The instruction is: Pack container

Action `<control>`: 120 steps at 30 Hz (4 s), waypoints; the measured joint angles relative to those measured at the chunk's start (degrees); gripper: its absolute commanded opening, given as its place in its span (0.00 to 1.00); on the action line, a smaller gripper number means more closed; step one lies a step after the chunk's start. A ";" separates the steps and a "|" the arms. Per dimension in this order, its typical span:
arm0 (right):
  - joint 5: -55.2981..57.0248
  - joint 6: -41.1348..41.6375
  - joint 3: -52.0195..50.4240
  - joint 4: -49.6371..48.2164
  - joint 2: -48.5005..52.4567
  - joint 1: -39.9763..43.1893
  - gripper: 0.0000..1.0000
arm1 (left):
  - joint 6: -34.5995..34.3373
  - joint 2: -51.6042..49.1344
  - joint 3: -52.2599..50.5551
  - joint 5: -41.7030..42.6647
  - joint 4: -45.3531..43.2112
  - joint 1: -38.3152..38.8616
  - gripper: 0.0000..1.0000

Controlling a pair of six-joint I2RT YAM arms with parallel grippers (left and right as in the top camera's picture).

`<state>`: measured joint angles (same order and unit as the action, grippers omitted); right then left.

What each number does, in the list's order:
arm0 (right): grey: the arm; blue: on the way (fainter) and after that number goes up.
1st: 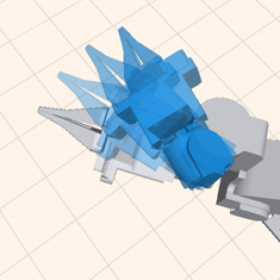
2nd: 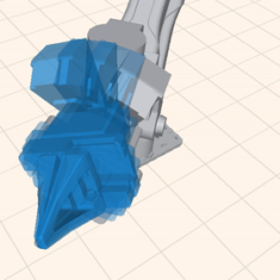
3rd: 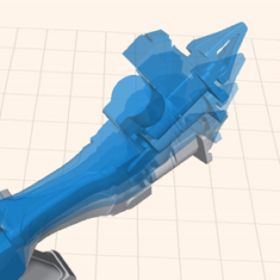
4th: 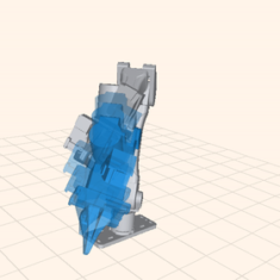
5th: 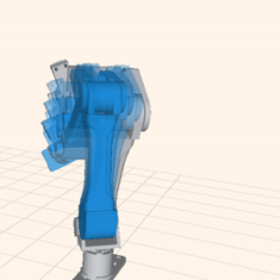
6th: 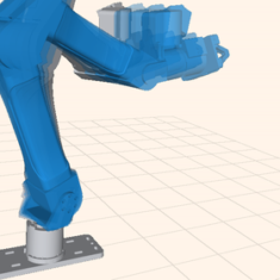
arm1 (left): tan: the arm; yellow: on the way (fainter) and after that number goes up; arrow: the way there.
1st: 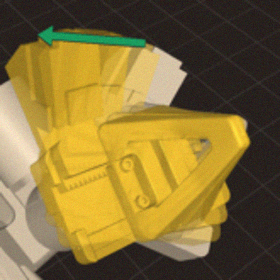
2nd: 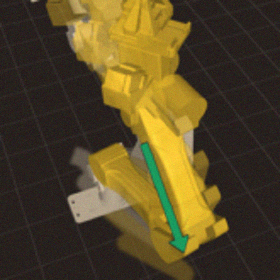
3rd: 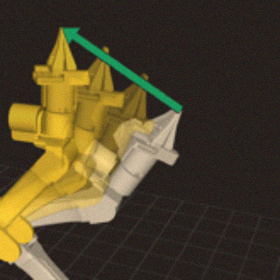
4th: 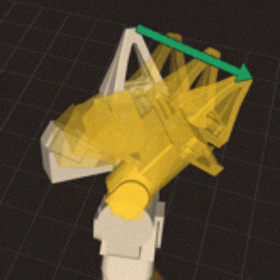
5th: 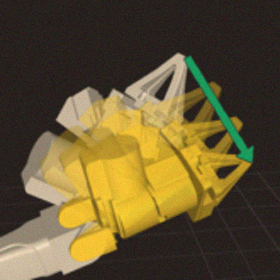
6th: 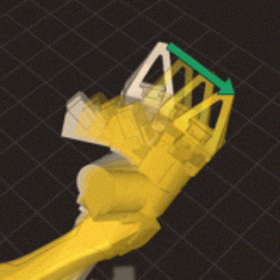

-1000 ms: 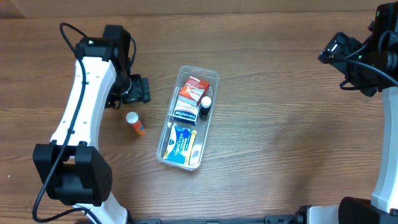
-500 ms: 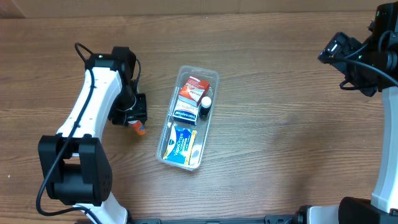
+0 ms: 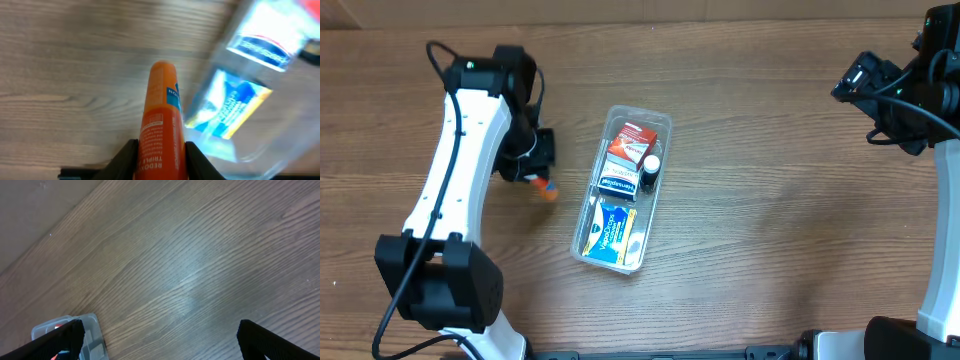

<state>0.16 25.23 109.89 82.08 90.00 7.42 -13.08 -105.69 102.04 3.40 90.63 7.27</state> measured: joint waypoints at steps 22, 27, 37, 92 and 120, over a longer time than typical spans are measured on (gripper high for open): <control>0.00 0.02 0.00 0.02 0.00 0.00 1.00 | -6.51 4.63 -8.28 -0.87 -16.11 24.63 0.39; 0.00 0.02 0.00 0.00 0.00 0.00 1.00 | -6.54 4.63 -8.68 -0.57 -16.68 24.63 0.39; 0.04 0.02 0.00 0.00 0.00 0.00 1.00 | -6.21 4.63 -8.00 1.60 -18.84 25.40 0.59; 0.00 0.00 0.00 0.00 0.00 0.00 1.00 | -0.48 -3.23 -4.85 -3.82 -22.29 27.26 0.67; 0.00 0.02 0.00 0.04 0.00 0.00 1.00 | -13.46 -0.09 2.29 -7.34 -12.22 13.20 0.73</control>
<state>0.16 25.26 109.89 82.13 90.00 7.42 -26.55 -105.78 104.33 -3.95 78.41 20.47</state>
